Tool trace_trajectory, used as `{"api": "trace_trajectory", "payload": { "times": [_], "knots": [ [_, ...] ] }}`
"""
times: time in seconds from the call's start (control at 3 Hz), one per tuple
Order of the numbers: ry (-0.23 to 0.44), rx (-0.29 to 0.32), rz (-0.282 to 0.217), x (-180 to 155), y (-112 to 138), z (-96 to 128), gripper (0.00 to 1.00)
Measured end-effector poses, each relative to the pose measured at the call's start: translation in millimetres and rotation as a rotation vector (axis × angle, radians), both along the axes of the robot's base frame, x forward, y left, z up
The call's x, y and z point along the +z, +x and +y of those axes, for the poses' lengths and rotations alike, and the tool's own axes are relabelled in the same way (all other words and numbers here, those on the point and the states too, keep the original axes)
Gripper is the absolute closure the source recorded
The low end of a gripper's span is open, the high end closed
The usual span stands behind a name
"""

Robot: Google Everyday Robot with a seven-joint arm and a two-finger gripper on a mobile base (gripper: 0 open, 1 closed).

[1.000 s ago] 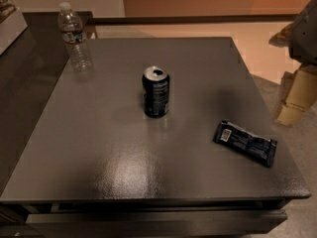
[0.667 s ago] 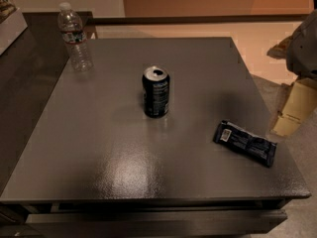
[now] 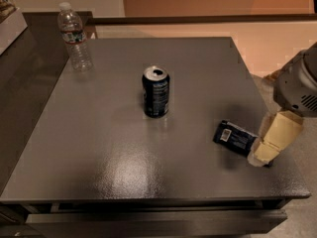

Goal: Move rxbar blueberry near pepsi can

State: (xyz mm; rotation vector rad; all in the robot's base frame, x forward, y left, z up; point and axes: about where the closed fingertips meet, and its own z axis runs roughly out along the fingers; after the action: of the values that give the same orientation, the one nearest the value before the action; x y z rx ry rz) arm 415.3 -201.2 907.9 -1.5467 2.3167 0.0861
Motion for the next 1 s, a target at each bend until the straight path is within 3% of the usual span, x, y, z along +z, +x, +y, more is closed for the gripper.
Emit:
{"api": "trace_trajectory", "payload": {
  "times": [1.0],
  "knots": [
    [0.027,-0.063,0.004,-56,3,6,0.0]
  ]
}}
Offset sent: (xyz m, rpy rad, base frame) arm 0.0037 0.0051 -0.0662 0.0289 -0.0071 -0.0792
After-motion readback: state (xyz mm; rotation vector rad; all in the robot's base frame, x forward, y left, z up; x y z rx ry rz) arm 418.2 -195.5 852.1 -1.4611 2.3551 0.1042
